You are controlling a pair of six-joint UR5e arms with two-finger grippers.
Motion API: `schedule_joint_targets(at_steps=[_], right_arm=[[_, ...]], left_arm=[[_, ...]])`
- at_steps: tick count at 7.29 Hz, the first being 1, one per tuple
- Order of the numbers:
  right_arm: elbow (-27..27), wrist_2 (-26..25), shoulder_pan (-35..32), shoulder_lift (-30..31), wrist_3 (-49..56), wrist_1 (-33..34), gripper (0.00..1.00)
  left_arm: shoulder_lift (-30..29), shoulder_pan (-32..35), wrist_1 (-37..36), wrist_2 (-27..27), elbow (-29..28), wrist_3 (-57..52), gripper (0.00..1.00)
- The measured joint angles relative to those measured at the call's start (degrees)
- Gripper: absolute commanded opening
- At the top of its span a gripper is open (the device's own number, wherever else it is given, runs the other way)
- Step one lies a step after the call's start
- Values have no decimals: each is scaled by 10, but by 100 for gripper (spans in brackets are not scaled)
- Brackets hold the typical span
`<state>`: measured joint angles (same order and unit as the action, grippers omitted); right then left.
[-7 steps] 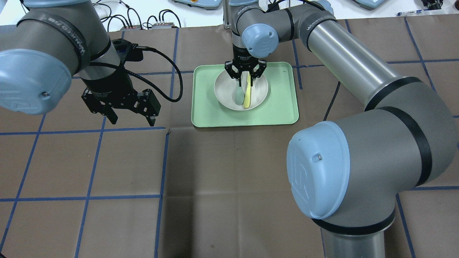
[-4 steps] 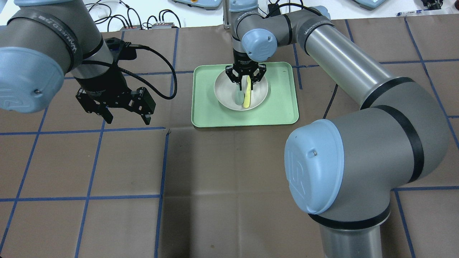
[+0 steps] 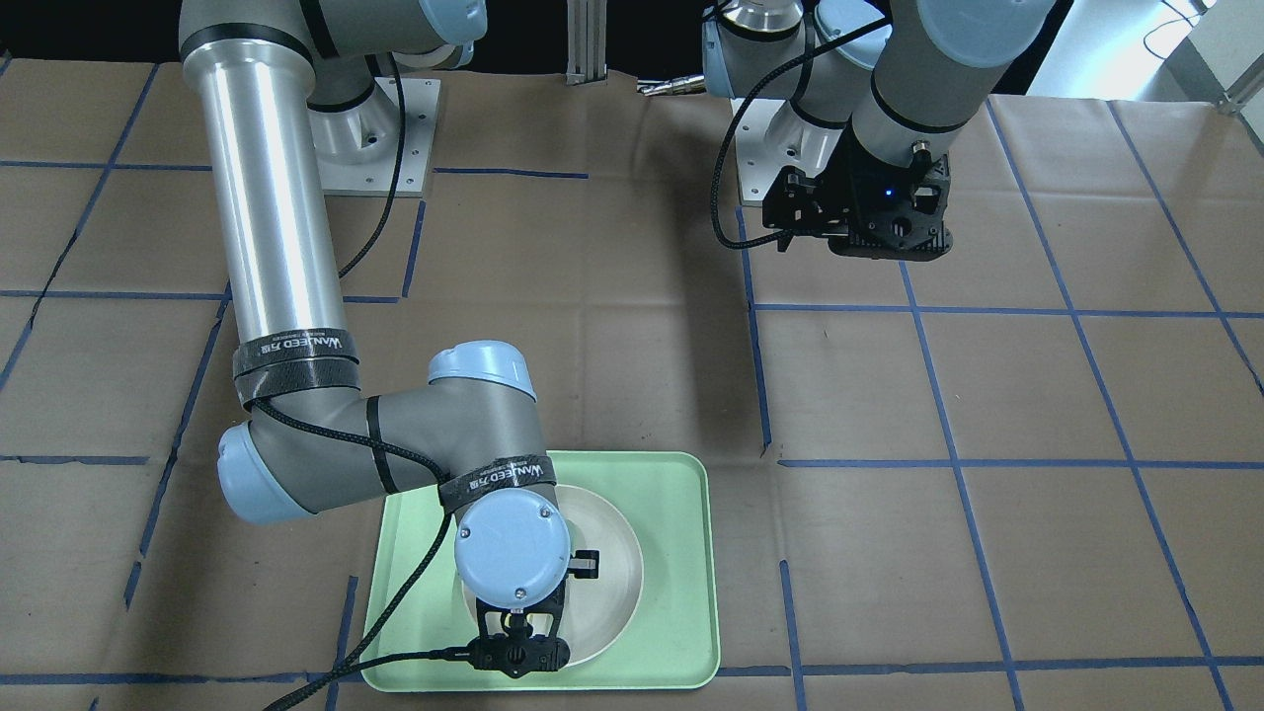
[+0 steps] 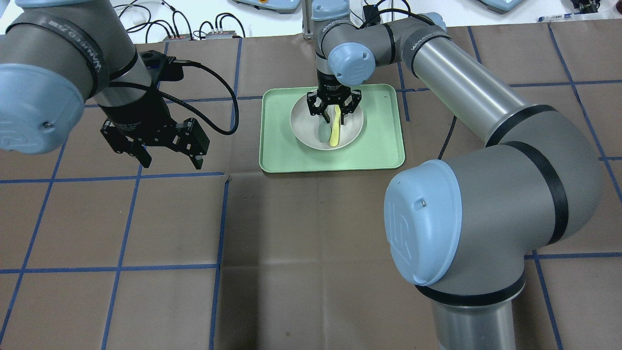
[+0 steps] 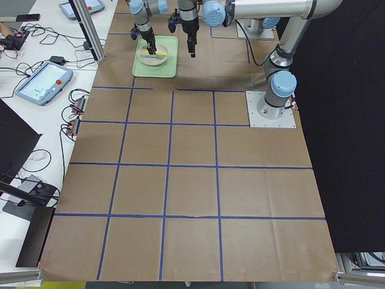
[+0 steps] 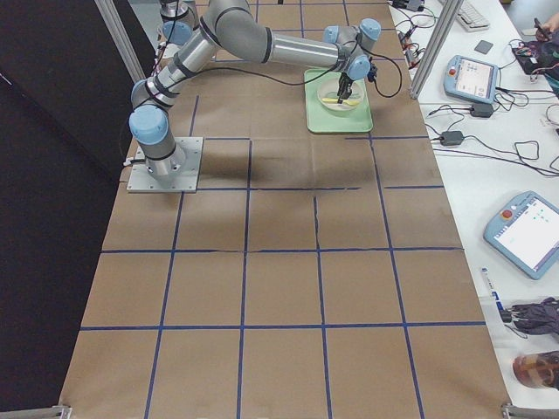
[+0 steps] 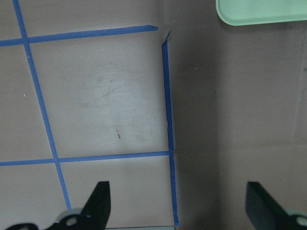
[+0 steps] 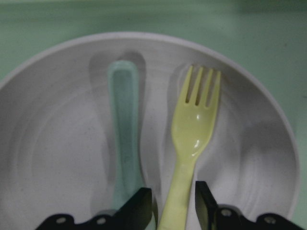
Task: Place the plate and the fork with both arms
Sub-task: 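Lower the right gripper and close it on the yellow fork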
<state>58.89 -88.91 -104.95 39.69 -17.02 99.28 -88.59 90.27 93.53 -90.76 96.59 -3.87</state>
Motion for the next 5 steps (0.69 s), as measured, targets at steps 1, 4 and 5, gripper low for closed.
schedule_joint_targets(at_steps=[1,4,5], right_arm=[[0,0,0,-1,0,2,46],[-1,0,0,-5,0,4,46],[-1,0,0,-6,0,4,46]], left_arm=[[0,0,0,0,0,0,99],[0,0,0,-1,0,0,99],[0,0,1,-1,0,0,99]])
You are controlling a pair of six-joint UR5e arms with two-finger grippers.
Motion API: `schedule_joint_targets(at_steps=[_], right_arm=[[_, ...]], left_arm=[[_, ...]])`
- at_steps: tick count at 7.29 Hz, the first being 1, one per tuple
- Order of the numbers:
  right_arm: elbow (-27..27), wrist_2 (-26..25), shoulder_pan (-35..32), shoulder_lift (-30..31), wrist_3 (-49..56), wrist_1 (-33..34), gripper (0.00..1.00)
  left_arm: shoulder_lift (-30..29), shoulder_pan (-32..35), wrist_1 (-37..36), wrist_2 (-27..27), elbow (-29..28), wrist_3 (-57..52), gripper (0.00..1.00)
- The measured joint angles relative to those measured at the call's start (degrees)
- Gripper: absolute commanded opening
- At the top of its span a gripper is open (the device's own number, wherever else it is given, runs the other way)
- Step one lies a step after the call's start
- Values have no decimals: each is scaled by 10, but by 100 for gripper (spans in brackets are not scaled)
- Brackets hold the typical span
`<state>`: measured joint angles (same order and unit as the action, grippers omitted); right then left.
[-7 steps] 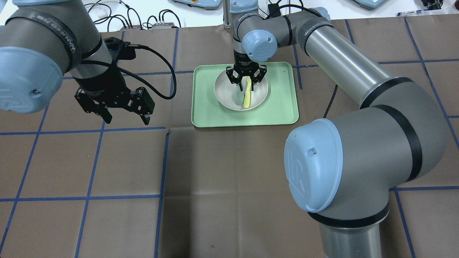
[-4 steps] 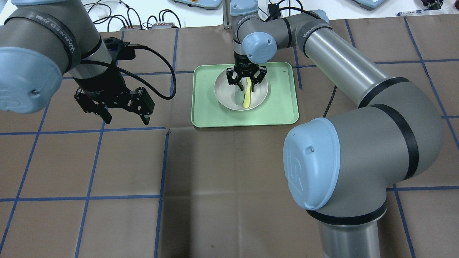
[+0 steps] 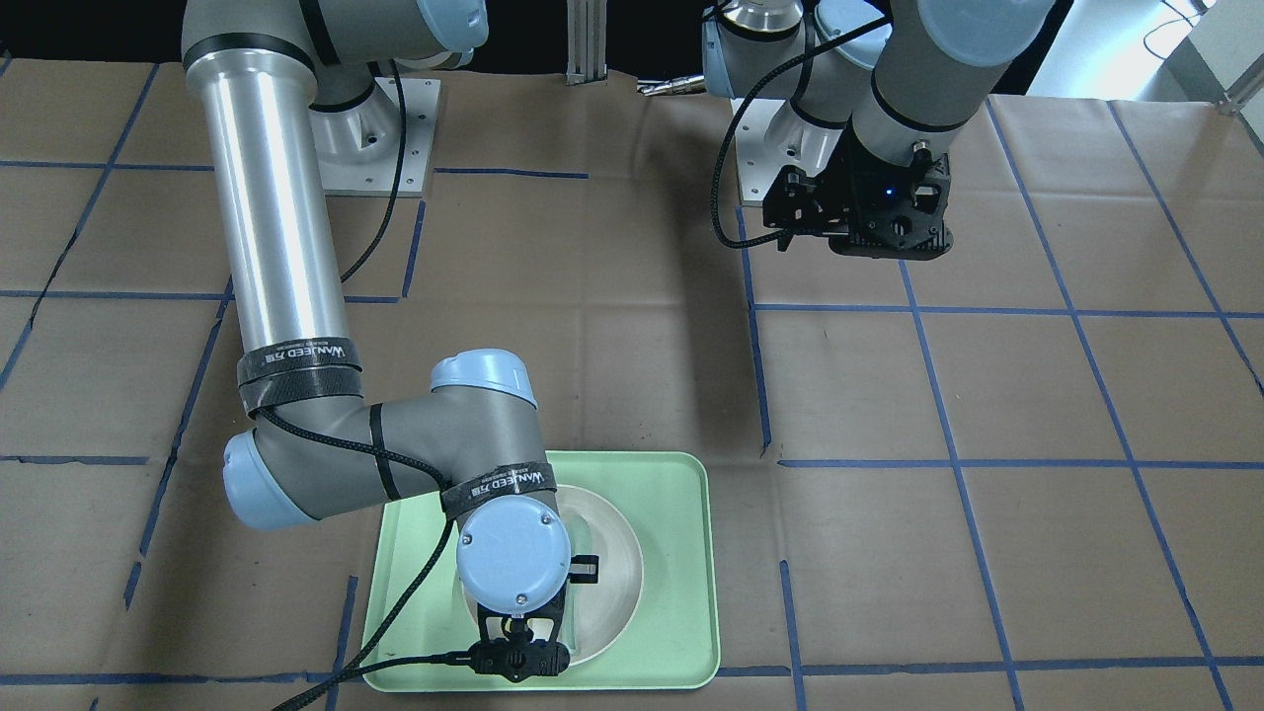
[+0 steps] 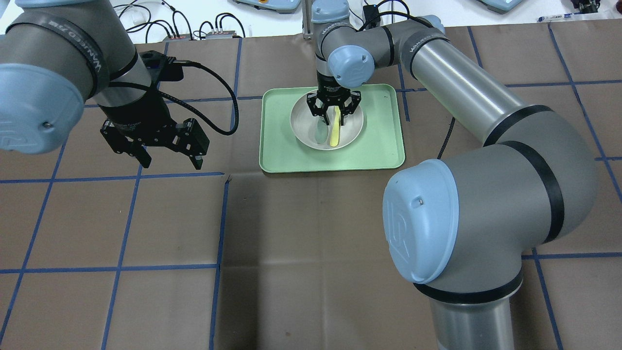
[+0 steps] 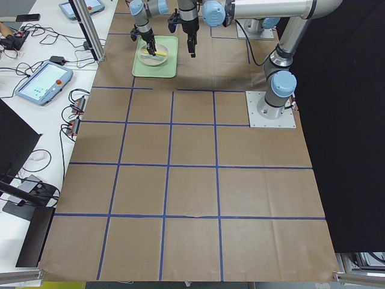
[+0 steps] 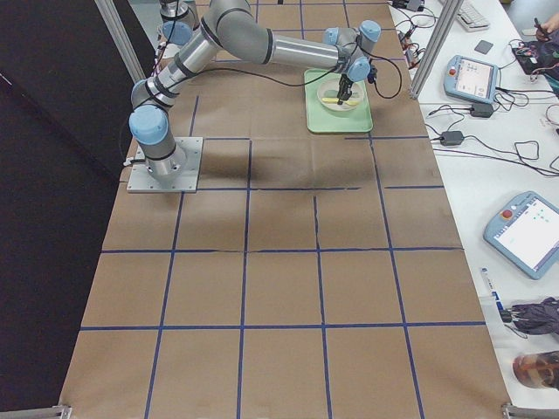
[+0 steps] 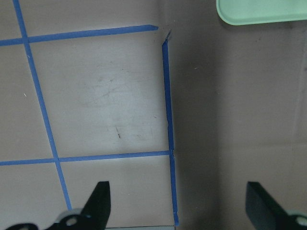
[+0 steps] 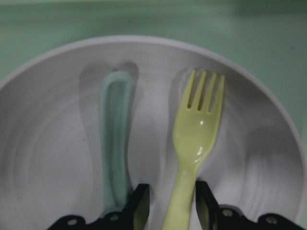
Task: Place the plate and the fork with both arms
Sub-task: 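Lower the right gripper and close it on the yellow fork, then lift the yellow fork and carry it beside the plate on the tray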
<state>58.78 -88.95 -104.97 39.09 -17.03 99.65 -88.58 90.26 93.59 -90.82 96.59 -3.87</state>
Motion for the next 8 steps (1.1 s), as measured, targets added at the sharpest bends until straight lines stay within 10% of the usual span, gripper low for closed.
schedule_joint_targets(at_steps=[5,8], right_arm=[[-2,-4,1,-4,-1,11,7],[-6,-4,2,-4,-5,11,2]], left_arm=[[0,0,-1,1,0,0,99],[0,0,-1,0,0,0,99]])
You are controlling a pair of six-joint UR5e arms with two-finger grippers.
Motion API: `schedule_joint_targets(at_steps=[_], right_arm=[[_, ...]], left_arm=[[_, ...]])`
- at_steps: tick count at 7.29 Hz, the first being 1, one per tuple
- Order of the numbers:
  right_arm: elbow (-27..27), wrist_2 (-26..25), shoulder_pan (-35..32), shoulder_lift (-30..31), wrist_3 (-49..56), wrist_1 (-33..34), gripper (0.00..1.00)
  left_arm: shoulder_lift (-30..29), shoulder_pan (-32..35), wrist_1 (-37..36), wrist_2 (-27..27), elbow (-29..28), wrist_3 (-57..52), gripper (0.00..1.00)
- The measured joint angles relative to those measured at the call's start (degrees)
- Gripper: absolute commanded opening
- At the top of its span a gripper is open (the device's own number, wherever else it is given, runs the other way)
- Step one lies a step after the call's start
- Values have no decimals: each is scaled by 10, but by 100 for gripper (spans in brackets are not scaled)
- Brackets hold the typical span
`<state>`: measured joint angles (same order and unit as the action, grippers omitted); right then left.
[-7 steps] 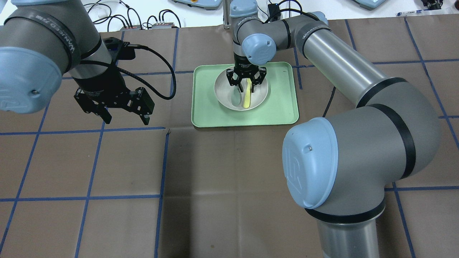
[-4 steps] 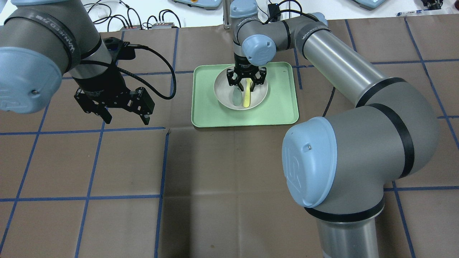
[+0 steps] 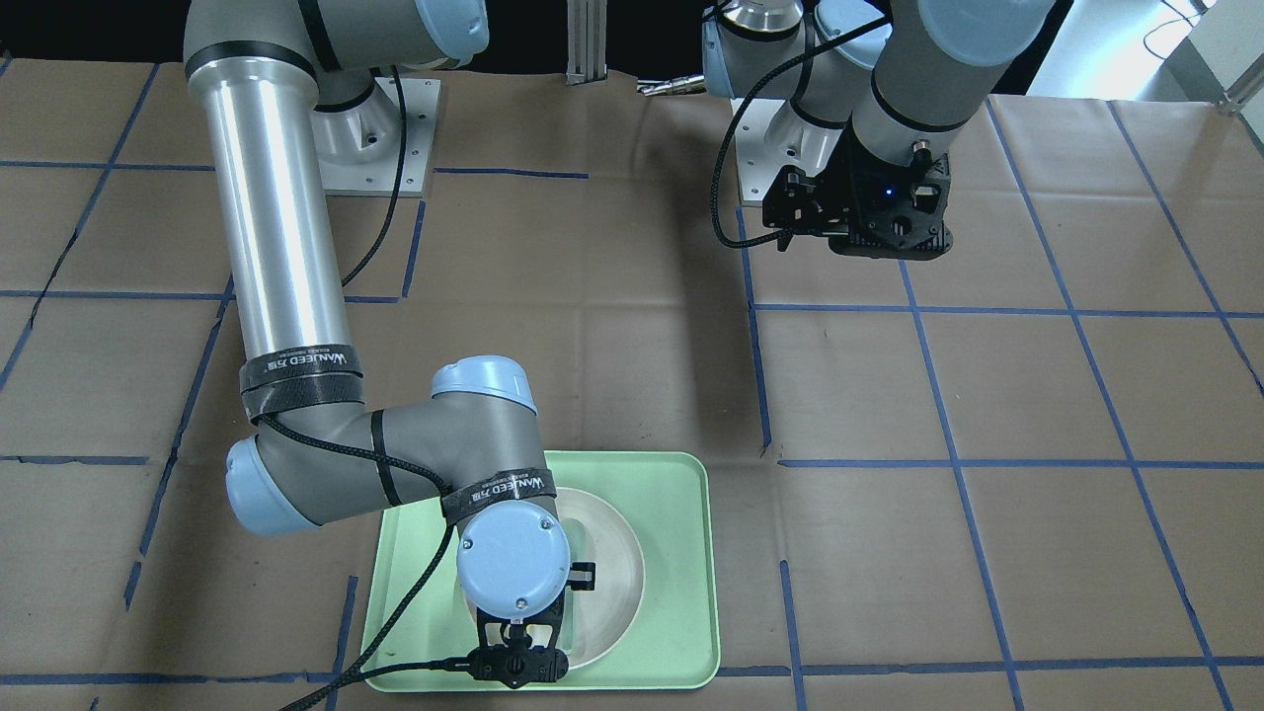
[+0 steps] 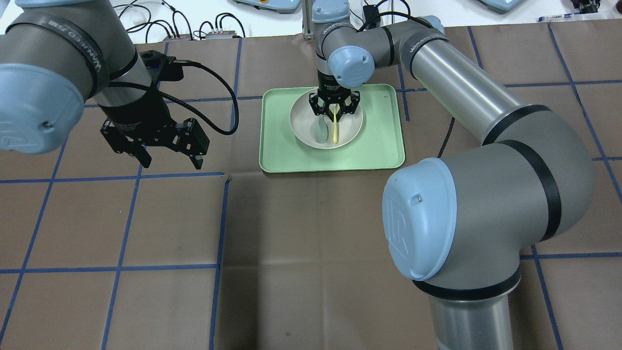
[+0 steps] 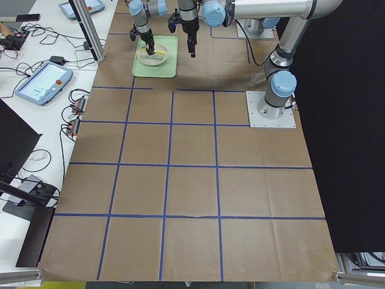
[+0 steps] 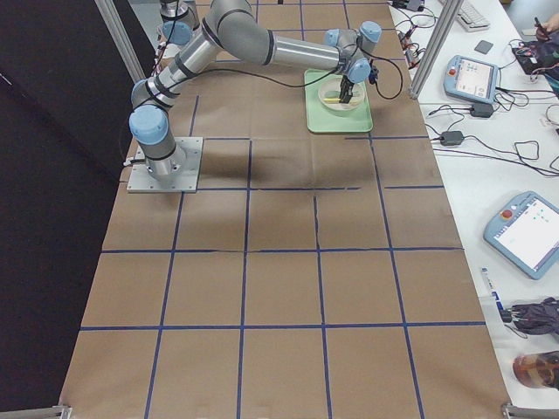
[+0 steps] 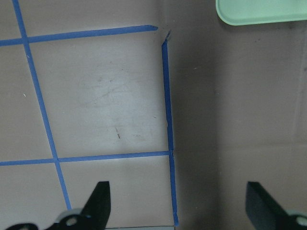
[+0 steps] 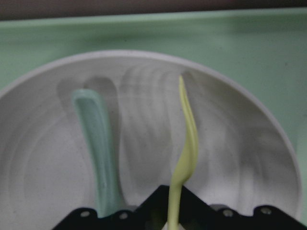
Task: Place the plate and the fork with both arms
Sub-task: 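Lift the yellow fork and carry it beside the plate on the tray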
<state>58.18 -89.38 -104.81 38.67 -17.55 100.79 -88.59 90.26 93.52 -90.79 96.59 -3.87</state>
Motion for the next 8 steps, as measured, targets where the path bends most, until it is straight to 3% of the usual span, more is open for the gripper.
schedule_joint_targets(at_steps=[4,8], right_arm=[[-5,2,1,9,-6,-2,0],[3,4,17,56,11,-19,0]], left_arm=[[1,1,1,-2,0,0,99],[2,1,1,-4,0,-1,99]])
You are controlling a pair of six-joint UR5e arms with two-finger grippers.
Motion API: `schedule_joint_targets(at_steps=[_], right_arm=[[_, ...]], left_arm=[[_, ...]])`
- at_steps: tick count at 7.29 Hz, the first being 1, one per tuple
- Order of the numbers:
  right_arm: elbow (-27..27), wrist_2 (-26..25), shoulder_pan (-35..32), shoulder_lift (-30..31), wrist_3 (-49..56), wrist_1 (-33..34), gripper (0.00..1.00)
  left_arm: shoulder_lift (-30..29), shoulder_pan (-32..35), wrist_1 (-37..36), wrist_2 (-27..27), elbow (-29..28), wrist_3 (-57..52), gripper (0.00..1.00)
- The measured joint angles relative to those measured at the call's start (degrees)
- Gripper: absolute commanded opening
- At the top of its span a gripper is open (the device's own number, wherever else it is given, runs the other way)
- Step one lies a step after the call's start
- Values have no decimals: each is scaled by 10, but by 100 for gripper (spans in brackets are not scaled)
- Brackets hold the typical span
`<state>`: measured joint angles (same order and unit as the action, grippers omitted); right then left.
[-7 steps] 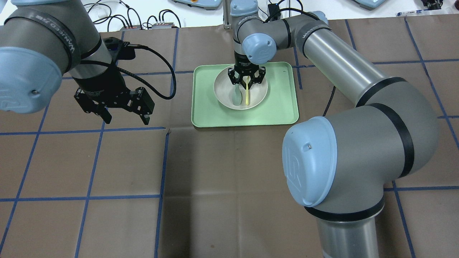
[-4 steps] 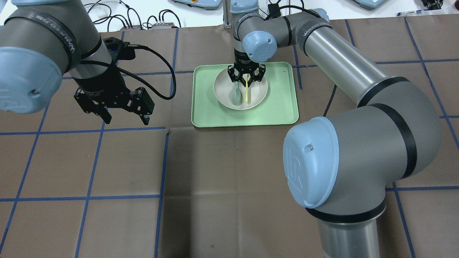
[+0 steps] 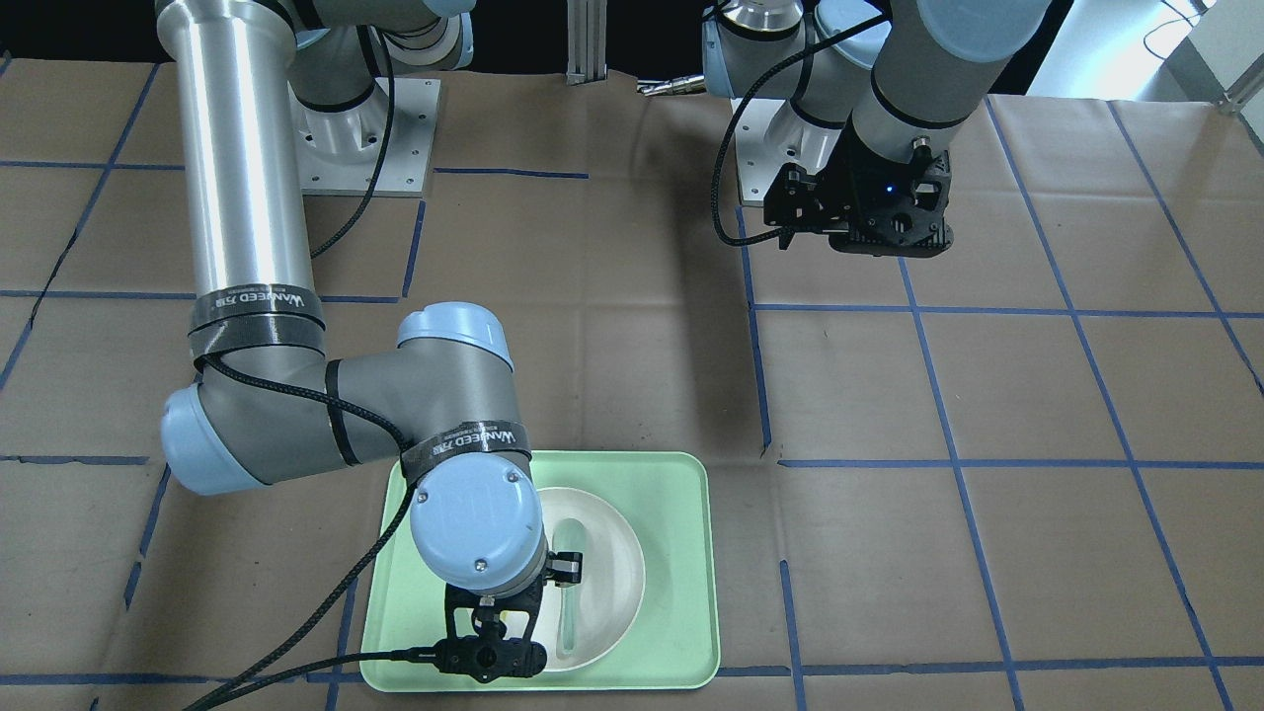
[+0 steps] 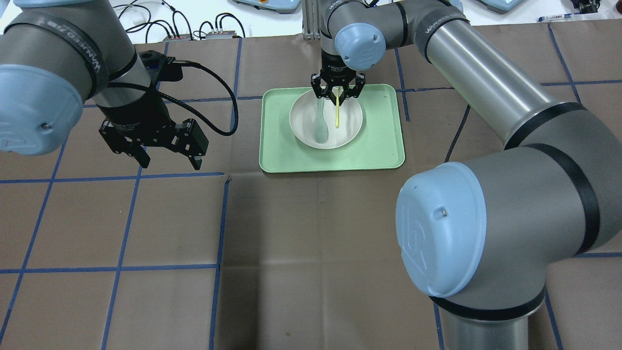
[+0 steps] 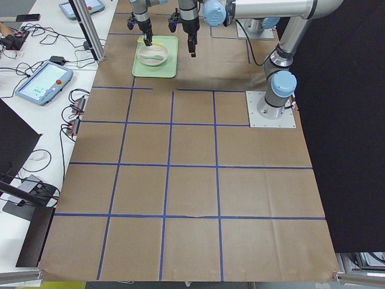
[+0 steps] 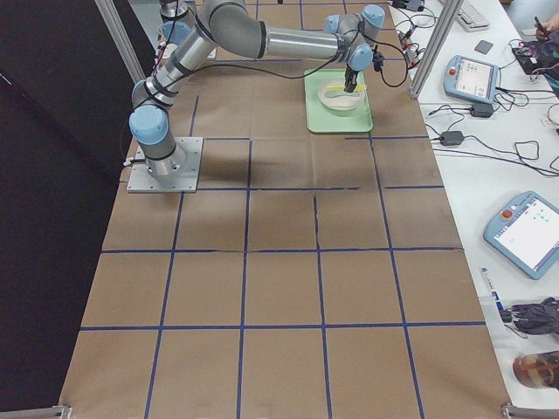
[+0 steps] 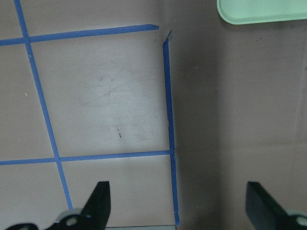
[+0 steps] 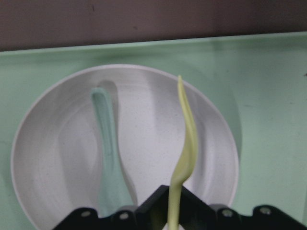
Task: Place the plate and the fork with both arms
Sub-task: 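Lift the yellow fork and carry it beside the plate on the tray, then lower the fork onto the tray and open the right gripper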
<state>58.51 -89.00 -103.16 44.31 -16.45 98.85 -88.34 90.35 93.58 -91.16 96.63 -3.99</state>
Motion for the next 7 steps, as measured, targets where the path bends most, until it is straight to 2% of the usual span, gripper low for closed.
schedule_joint_targets(at_steps=[3,6,7], right_arm=[[39,-3,61,22,78,-9,0],[84,1,84,13,102,21,3],[88,3,83,6,101,33,21]], left_arm=[[0,1,-2,0,0,-2,99],[0,1,-5,1,0,-1,99],[0,1,-5,1,0,-1,99]])
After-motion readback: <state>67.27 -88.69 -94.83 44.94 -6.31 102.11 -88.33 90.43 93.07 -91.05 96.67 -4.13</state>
